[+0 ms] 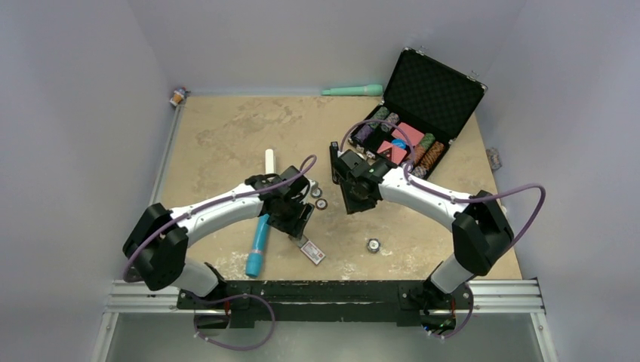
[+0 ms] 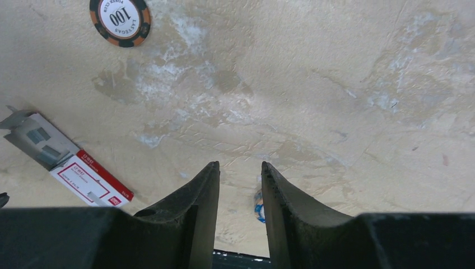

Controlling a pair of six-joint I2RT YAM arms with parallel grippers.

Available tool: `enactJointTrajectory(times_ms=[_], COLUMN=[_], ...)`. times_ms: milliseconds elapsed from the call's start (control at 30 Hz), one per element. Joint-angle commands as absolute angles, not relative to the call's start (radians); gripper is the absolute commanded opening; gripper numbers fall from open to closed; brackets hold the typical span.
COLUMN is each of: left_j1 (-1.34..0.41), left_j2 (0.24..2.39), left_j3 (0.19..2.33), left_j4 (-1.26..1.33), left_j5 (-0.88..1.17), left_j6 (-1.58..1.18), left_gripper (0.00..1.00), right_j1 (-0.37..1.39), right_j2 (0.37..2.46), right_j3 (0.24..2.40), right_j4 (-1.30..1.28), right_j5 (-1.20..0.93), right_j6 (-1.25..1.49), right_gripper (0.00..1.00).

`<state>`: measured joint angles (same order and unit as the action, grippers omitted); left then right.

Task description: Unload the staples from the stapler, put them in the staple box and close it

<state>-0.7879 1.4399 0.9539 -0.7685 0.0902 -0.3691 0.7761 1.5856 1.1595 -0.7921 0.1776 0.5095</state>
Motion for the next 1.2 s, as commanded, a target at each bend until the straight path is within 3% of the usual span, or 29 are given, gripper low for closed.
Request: enactJointTrajectory(times_ms=[0, 233, 667, 933, 1167], left_j1=[-0.794, -0.795, -0.79, -0.791, -0.791], left_j2=[1.489, 1.565, 1.653, 1.695, 1.704], left_j3=[1.002, 1.042, 1.04, 1.046, 1.043], left_j4=[-0.715, -0.73, -0.699, -0.681, -0.688], left_j5=[0.082, 0.005, 0.044, 0.046, 0.025], left_j6=[-0.347, -0.343, -0.326, -0.324, -0.33], left_gripper=[0.61, 0.45, 0.42, 0.29, 0.28], right_j1=[0.761, 0.755, 0.728, 0.716, 0.715], right_j2=[1.599, 1.638, 1.68, 1.68, 1.695], right_j3=[1.209, 1.239, 1.267, 1.281, 1.297], right_j4=[-0.781, -0.771, -0.765, -0.753, -0.751], right_j5=[0.217, 0.209, 0.226, 0.228, 0.227], right_j6=[0.454, 0.419, 0.405, 0.388, 0.378], right_gripper=[0.36, 0.35, 0.35, 0.34, 0.34])
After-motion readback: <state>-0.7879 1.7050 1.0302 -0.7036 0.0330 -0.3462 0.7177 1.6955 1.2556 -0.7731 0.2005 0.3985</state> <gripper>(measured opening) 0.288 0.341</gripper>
